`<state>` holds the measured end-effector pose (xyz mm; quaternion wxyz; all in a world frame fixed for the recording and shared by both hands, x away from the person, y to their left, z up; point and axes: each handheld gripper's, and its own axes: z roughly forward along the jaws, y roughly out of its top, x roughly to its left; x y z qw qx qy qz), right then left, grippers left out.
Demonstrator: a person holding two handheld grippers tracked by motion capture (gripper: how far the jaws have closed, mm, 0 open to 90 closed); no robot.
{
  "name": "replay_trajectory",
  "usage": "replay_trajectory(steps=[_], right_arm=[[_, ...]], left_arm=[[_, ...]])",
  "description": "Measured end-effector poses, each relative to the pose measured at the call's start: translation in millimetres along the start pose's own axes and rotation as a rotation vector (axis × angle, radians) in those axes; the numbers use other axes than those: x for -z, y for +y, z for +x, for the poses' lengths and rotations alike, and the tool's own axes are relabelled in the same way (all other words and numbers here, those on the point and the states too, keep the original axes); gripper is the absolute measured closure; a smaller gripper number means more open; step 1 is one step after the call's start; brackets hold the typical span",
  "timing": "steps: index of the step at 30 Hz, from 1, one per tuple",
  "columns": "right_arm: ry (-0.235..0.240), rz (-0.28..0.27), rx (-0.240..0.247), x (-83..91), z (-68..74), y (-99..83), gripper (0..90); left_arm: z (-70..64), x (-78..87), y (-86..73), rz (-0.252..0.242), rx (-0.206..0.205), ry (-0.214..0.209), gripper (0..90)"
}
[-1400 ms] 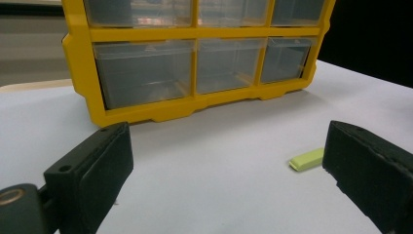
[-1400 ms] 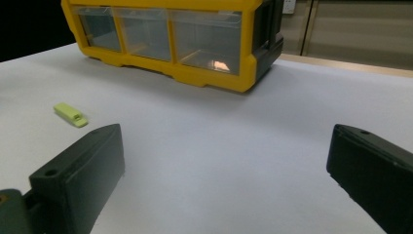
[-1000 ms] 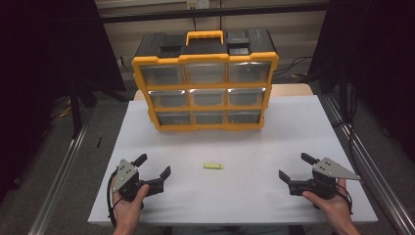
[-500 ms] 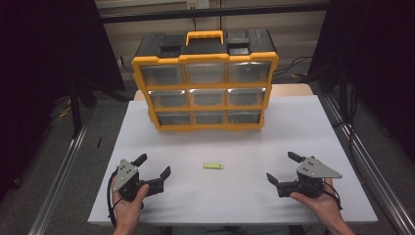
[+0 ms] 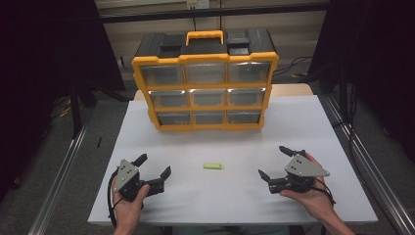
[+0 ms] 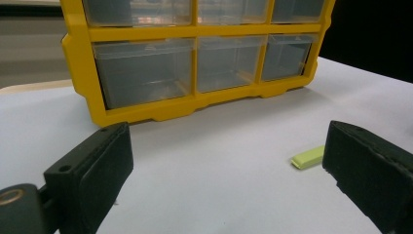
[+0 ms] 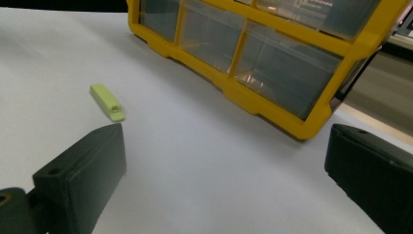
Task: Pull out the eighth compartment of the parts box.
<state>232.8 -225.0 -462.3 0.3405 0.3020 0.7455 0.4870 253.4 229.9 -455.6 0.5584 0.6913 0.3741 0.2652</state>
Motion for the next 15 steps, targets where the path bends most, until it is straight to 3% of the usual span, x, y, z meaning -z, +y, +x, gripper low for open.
replay_trajectory(steps=[4,8,11,12,15], right_arm=[[0.014,-0.001,0.048,-10.1,4.0,6.4,1.2],[0.037,0.004,0.054,-20.7,8.7,10.4,1.3],[0.037,0.010,0.084,-27.5,10.9,13.2,2.0],[0.025,-0.001,0.122,-31.7,12.1,16.3,2.4],[0.021,-0.009,0.132,-38.3,12.5,22.0,2.4]], left_arm=[[0.2,0.1,-0.1,-0.002,-0.003,0.006,4.5],[0.2,0.2,0.0,-0.004,0.000,0.003,4.5],[0.1,-0.1,-0.1,-0.002,0.000,-0.002,4.5],[0.1,-0.3,-0.1,-0.004,-0.002,-0.009,4.5],[-0.3,-0.5,0.0,-0.003,-0.005,-0.004,4.6]])
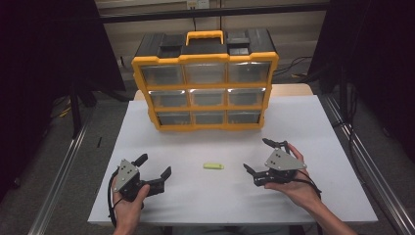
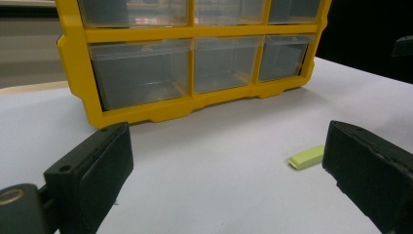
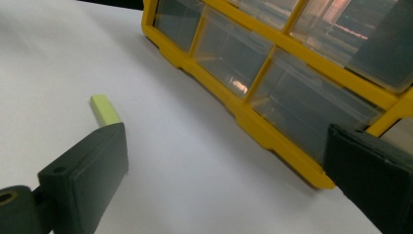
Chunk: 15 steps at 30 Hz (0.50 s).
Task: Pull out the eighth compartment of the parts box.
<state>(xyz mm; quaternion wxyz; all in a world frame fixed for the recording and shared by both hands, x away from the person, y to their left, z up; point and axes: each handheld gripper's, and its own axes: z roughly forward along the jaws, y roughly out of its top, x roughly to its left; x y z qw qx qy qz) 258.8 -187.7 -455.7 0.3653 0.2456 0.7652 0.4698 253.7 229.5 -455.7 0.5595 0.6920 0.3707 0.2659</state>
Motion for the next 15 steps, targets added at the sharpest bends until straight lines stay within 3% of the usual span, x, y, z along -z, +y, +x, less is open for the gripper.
replay_trajectory(steps=[15], right_arm=[[-0.014,-0.028,0.064,-33.5,4.2,18.4,2.9]], left_arm=[[0.1,0.0,0.4,-0.001,-0.002,0.001,4.6]])
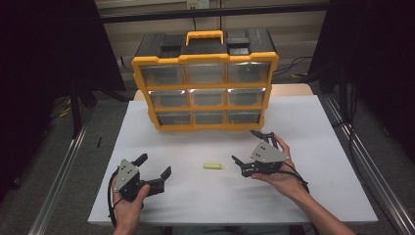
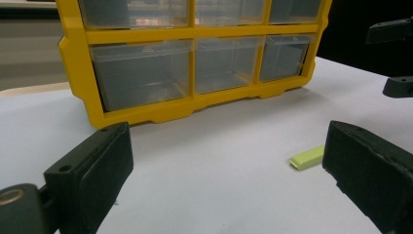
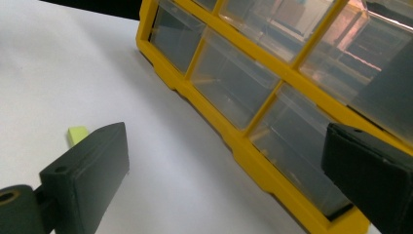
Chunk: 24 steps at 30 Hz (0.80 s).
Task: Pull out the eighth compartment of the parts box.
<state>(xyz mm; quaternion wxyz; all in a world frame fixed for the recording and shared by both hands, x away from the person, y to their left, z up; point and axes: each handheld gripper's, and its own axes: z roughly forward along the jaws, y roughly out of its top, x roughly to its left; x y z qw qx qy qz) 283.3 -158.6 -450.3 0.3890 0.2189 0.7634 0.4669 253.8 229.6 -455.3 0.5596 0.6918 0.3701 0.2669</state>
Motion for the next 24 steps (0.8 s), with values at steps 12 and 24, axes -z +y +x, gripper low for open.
replay_trajectory(steps=[12,24], right_arm=[[-0.022,-0.013,0.052,-21.6,2.1,7.2,4.0],[-0.055,-0.011,0.130,-43.7,4.7,10.5,4.7]], left_arm=[[1.0,0.8,0.4,-0.008,0.003,-0.003,4.6],[0.8,0.9,0.4,-0.007,0.002,0.003,4.6]])
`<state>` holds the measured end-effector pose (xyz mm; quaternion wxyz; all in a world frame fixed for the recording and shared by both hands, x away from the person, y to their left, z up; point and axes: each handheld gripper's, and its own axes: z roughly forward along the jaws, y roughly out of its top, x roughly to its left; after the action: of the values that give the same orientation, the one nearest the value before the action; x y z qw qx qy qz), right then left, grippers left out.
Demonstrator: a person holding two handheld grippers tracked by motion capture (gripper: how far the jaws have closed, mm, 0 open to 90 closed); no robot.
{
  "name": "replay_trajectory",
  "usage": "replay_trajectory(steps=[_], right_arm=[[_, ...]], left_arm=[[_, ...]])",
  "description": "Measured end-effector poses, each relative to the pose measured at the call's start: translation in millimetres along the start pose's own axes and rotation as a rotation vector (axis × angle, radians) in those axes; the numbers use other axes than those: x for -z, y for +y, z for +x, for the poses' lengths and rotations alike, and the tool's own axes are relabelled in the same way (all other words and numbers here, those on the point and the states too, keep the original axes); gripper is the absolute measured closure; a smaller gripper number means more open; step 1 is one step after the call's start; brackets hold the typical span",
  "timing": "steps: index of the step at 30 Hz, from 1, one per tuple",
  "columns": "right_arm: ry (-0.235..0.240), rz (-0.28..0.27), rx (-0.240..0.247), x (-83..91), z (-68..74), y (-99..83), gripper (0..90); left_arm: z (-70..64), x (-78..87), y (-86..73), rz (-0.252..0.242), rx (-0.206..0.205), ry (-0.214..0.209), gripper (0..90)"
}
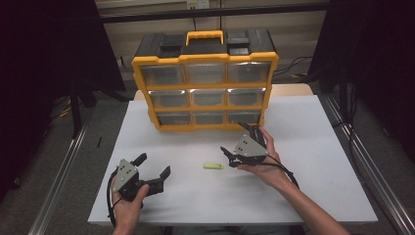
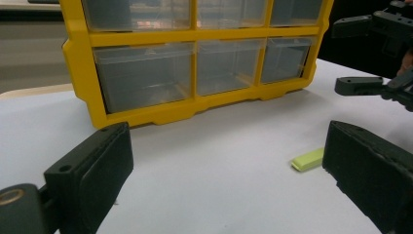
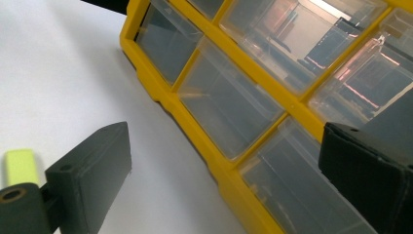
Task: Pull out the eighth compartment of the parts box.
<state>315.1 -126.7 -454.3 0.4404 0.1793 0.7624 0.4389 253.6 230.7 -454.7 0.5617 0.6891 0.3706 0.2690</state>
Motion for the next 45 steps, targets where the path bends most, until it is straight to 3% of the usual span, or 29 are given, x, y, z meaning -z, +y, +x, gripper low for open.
replay_trajectory(steps=[26,33,39,42,45], right_arm=[[-0.090,-0.003,0.146,-36.3,-4.6,6.5,7.9],[-0.113,-0.016,0.232,-41.8,-4.1,7.6,8.5],[-0.140,-0.031,0.262,-46.1,-7.2,10.2,11.4],[-0.151,-0.029,0.322,-49.4,-6.8,12.9,13.6],[-0.161,-0.028,0.347,-52.2,-4.5,12.8,14.0]], left_arm=[[0.9,-0.2,-0.3,-0.002,0.006,-0.001,4.6],[0.9,-0.5,-0.5,0.002,0.002,0.001,4.6],[1.7,-0.2,-0.7,0.005,-0.002,0.005,4.6],[1.4,-0.4,-0.5,0.002,-0.002,0.004,4.6],[1.2,-0.3,-0.5,-0.002,0.003,0.003,4.6]])
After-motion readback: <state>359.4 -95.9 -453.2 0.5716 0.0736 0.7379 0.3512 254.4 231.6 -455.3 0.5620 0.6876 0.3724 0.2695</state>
